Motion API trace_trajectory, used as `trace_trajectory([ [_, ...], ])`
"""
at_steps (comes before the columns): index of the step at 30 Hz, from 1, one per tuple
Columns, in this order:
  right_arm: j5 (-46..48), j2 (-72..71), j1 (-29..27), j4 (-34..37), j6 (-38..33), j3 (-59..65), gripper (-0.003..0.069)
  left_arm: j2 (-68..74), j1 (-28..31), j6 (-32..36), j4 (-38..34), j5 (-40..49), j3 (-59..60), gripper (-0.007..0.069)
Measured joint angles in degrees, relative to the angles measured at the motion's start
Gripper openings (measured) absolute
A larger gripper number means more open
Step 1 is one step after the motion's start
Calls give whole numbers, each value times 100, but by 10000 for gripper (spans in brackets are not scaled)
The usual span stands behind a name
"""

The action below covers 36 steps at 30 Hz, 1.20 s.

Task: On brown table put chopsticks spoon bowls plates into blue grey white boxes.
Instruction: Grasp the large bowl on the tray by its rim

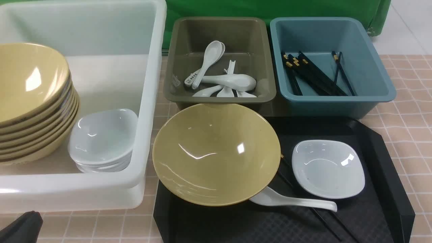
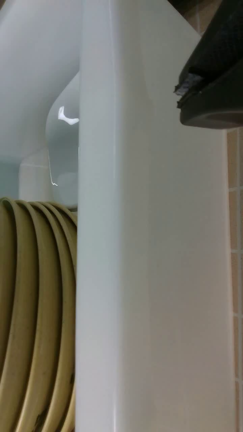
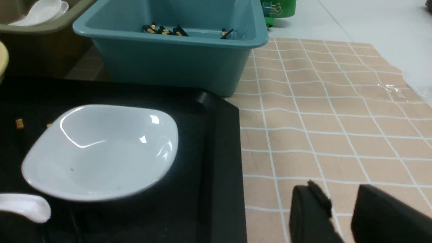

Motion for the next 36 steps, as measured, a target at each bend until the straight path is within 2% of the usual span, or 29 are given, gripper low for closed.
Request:
trace_trajectory([
  [36, 0, 0, 0, 0, 0, 0, 237, 0, 0, 5, -108, 0, 0, -7],
])
